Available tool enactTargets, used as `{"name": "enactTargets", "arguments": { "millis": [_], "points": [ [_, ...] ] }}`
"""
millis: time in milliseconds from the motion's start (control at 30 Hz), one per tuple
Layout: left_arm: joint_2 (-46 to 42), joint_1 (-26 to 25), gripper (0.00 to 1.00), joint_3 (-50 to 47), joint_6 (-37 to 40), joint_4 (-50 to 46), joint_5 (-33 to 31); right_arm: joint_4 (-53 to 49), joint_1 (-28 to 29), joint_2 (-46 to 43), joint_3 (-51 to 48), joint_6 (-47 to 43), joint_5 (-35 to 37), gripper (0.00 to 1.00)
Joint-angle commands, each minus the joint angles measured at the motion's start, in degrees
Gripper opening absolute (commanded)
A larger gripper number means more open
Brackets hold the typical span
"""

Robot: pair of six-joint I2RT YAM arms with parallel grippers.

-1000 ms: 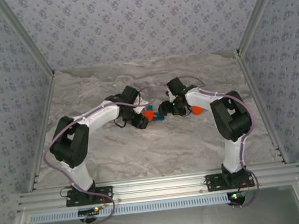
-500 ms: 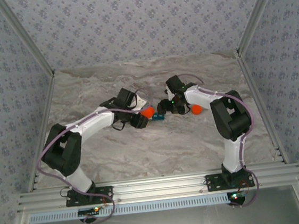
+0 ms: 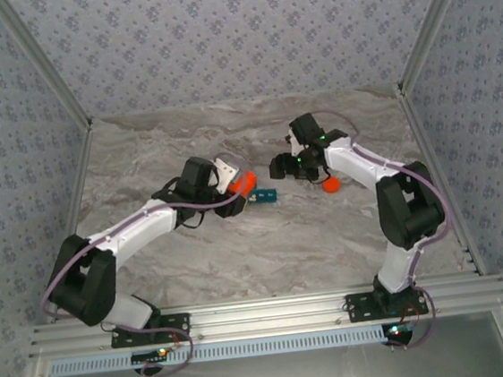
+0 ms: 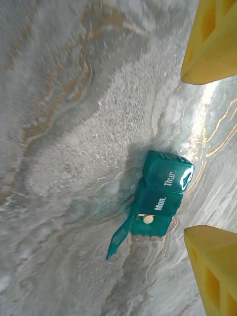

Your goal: Sort the pills into containers

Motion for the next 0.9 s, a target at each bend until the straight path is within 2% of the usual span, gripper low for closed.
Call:
{"name": "enactTargets", "arguments": {
  "millis": [0, 200, 367, 467, 567, 867],
  "points": [
    [-3.9, 0.3, 0.00, -1.5, -1.8, 8.8, 0.3, -2.4, -1.7, -4.4, 0.2, 1.1, 2.8, 0.78],
    [-7.1, 0.3, 0.00, -3.0, -2.9, 18.4, -1.3, -5.6, -5.7, -7.2, 0.7, -0.2, 3.9, 0.79],
    [-7.7, 0.3, 0.00, -3.3, -1.3, 25.1, -5.1, -7.2, -9.1, -7.5, 0.7, -0.4, 3.0, 0.80],
    [-7.7, 0.2, 0.00, -3.3, -0.1, 28.6, -6.3, -7.8, -10.4, -7.4, 0.5, -0.4, 5.8, 0.82],
    [-7.7, 0.2, 0.00, -2.9, 1.2, 31.7, -4.6, -9.8, -11.2, -6.0, 1.0, -1.1, 10.3, 0.83],
    [-8.5, -0.9, 0.00, -3.4, 2.8, 45.1, 0.5, -10.4, -14.7, -1.3, -0.3, -2.0, 6.4, 0.81]
  ]
}}
